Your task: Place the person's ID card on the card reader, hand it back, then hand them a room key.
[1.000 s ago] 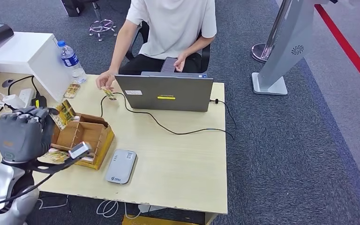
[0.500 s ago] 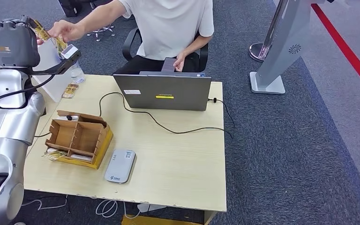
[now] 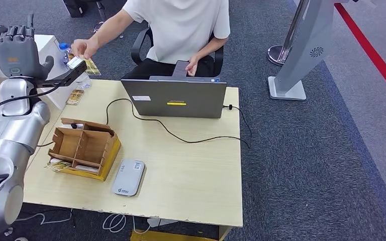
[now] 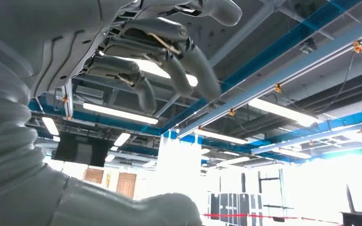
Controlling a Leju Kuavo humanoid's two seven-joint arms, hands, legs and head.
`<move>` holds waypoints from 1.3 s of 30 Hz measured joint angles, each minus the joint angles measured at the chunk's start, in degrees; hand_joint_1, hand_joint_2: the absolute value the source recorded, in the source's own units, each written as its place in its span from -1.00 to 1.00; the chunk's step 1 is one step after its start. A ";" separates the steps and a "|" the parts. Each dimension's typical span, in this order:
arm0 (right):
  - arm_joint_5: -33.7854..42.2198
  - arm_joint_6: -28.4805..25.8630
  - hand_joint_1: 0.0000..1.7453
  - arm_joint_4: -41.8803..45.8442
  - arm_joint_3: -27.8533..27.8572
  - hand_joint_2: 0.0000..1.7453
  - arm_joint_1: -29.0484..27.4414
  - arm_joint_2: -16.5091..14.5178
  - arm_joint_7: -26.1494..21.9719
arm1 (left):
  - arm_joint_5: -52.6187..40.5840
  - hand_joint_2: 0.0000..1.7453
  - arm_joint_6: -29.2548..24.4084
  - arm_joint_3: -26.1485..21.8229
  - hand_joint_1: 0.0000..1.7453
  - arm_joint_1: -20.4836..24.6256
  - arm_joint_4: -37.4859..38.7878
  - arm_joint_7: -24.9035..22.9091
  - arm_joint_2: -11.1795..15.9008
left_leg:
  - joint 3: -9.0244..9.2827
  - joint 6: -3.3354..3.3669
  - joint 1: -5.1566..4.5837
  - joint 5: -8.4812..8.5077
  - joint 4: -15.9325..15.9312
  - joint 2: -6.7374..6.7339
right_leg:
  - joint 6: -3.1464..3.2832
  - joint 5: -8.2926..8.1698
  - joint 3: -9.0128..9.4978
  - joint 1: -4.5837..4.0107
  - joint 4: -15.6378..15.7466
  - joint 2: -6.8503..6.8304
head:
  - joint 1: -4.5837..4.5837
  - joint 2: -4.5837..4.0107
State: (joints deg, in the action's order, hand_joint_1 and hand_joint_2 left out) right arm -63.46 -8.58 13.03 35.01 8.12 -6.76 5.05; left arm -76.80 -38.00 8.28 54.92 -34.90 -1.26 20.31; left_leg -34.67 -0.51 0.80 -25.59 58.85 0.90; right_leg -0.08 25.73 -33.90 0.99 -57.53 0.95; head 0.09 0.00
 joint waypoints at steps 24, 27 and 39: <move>5.62 -2.81 -1.00 -0.02 4.38 -1.00 -4.75 1.65 -5.64 | 50.84 1.00 23.29 -67.58 -1.00 -50.60 -19.49 27.89 21.21 | 0.38 -0.47 0.30 -0.94 -0.24 -0.94 | 0.46 0.83 0.04 -0.22 -0.11 0.97 | 0.04 0.00; 5.53 -2.40 -1.00 -0.02 5.02 -1.00 -4.88 2.12 -6.55 | 55.94 1.00 24.48 -77.32 -1.00 -50.47 -8.13 27.03 20.96 | 0.42 -0.48 0.34 -0.94 -0.24 -0.69 | 0.54 0.91 0.17 -0.24 -0.11 0.69 | 0.07 0.00; 1.89 -1.54 -1.00 -0.02 4.99 -1.00 -3.84 2.98 -6.21 | 73.37 1.00 24.13 -91.75 -1.00 -51.79 15.71 14.70 2.29 | 0.62 -0.29 0.09 -0.88 -0.19 0.05 | 0.30 0.98 0.62 -0.06 0.04 -0.05 | -0.01 0.00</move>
State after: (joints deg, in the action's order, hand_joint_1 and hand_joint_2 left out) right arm -61.56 -10.11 13.00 40.00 4.28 -3.78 -1.16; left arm -3.44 -13.87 -83.47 3.14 -19.19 13.44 22.60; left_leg -34.05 -0.79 0.89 -26.47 58.67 0.95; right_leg 0.22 26.71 -33.28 0.93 -57.49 0.89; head 0.08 0.00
